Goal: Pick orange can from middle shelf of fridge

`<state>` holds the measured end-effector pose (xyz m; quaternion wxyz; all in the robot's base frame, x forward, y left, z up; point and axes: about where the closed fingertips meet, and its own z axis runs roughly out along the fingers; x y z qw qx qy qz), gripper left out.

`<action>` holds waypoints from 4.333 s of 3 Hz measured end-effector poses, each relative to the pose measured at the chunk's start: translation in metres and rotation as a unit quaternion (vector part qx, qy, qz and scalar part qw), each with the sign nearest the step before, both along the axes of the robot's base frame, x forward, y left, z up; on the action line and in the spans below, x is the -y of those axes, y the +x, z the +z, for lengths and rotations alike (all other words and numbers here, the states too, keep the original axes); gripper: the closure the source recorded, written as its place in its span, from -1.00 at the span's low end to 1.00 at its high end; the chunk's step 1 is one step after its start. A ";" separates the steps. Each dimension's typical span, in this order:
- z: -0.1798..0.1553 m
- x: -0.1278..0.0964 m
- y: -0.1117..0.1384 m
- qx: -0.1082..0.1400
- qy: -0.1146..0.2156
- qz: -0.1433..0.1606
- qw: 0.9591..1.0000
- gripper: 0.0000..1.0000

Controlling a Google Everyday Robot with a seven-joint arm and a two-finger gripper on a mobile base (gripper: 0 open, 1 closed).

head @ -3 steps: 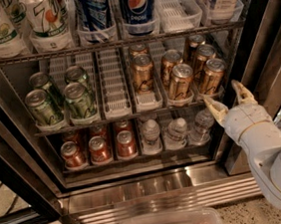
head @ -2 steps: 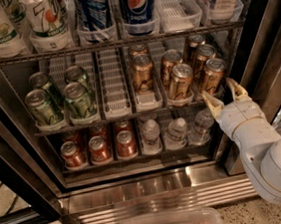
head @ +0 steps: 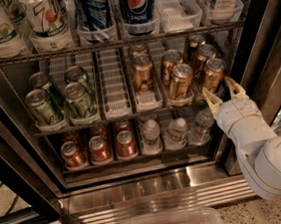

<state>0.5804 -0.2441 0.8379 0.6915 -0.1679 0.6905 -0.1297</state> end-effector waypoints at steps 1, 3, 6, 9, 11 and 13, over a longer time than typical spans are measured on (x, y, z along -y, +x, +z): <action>-0.002 -0.001 0.005 0.001 0.001 -0.009 1.000 0.18; -0.006 -0.003 0.015 0.001 0.000 -0.026 1.000 0.10; 0.007 -0.011 0.007 0.007 -0.004 -0.033 0.999 -0.30; 0.023 0.010 -0.045 -0.037 0.006 -0.024 0.999 0.06; 0.015 0.009 -0.048 -0.058 0.031 -0.016 0.998 -0.02; 0.009 0.006 -0.044 -0.059 0.040 -0.016 0.997 -0.44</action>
Offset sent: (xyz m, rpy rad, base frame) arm 0.0146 -0.0006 -0.0074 -0.0007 -0.0028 -0.0601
